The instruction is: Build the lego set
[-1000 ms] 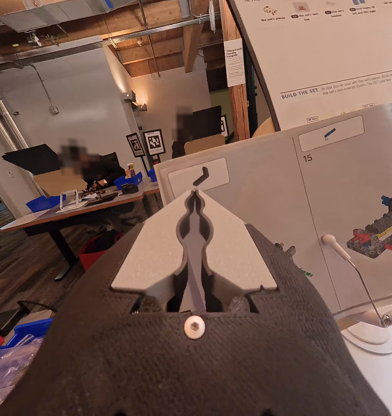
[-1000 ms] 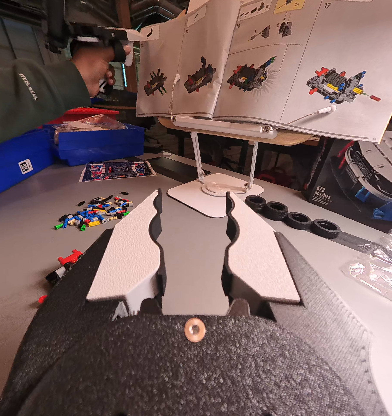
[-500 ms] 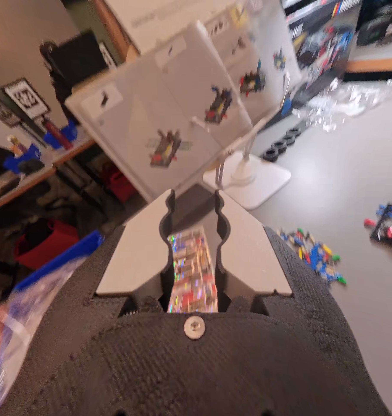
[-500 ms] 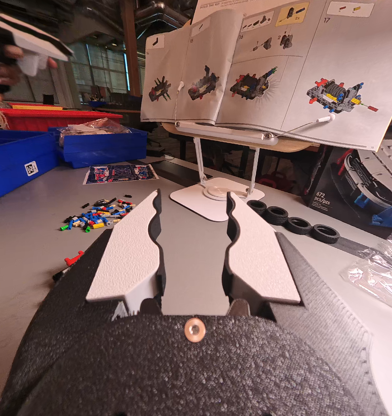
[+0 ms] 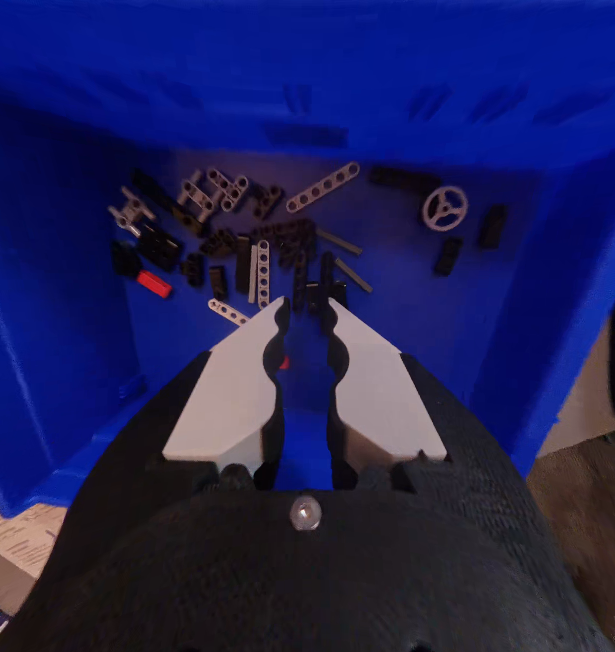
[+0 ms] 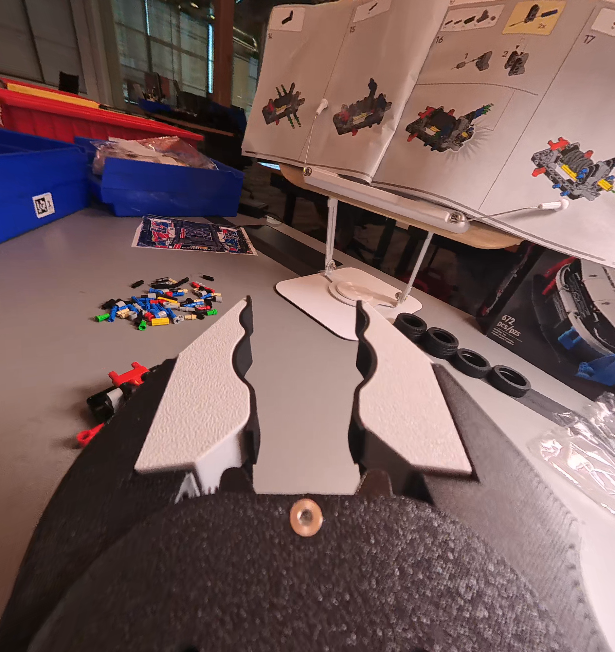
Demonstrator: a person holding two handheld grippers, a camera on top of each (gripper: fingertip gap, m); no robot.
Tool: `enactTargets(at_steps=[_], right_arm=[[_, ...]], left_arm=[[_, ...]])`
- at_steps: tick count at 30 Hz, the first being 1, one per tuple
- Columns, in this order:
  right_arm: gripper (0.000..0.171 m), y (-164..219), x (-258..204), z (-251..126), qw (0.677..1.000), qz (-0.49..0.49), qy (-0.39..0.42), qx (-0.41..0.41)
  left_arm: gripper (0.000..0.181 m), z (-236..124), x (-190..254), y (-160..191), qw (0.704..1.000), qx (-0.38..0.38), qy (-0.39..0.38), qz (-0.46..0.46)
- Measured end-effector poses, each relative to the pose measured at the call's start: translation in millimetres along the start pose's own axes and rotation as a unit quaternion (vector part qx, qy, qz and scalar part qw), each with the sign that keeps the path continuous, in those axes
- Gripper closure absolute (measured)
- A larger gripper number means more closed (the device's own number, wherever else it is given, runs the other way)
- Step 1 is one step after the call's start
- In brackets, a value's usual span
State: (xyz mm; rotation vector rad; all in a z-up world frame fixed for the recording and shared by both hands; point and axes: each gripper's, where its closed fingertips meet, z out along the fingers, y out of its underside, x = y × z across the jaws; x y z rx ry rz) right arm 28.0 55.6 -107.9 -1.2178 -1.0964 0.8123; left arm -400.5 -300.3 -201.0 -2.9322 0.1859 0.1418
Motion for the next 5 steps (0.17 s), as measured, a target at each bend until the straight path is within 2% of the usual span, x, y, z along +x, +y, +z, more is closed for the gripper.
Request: enactTargets(at_steps=[1,3,5], right_arm=[[0.114,1.7,-1.2,-0.1,1.0,-0.009,0.001,-0.004],[0.115,6.9,-3.3,-0.8,1.0,-0.019,0.003,-0.013],[0.115,11.2,-3.3,-2.1,1.0,-0.016,0.004,-0.019]], left_arm=[[0.164,8.0,-4.3,4.6,1.0,-0.015,-0.002,-0.001],[0.165,20.5,-10.7,8.7,1.0,-0.026,0.005,-0.008],[0.17,23.8,-10.6,2.4,0.999,-0.006,0.033,-0.025]])
